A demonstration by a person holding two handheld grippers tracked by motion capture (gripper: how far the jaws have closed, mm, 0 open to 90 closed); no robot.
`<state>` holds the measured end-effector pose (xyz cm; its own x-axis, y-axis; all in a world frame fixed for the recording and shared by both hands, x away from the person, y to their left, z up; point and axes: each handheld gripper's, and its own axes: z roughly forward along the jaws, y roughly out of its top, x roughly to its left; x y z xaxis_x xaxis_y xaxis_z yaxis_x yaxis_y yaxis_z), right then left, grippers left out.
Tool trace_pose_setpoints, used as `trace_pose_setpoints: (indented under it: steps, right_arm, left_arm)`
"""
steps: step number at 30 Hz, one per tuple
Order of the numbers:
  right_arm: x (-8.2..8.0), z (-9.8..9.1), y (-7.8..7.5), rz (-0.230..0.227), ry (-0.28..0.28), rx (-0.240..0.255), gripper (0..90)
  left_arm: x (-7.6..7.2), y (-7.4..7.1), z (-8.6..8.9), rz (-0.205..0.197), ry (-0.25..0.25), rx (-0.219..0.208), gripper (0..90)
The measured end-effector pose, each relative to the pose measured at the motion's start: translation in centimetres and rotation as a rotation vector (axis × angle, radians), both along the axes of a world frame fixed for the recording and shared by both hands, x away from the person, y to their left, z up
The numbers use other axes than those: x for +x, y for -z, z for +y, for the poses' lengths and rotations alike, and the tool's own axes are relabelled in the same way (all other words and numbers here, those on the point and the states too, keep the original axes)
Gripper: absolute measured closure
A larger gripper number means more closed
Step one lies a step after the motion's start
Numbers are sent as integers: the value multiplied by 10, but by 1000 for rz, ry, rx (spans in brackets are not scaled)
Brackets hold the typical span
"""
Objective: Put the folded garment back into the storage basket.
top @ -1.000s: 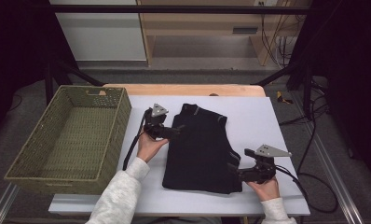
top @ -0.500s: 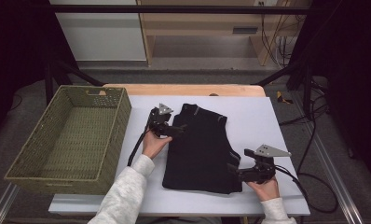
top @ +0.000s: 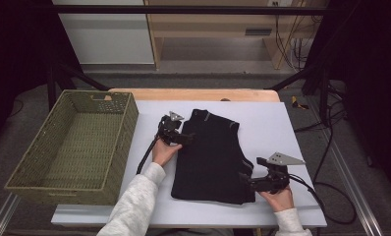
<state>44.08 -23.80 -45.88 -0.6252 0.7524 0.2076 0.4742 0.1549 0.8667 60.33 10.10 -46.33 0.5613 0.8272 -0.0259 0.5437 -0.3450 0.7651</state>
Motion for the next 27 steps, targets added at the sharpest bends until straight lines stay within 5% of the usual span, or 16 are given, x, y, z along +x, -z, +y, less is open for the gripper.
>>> trace_pose_setpoints:
  steps: [12, 23, 27]
  right_arm:
    - [1, 2, 2, 19, 2, -14, 2]
    - [4, 7, 9, 63, 16, -50, 4]
    - [5, 9, 12, 82, 27, -68, 6]
  left_arm:
    - [5, 9, -4, 25, -20, -11, 247]
    - [9, 15, -3, 117, -37, -117, 394]
    - [6, 15, -5, 115, -37, -122, 449]
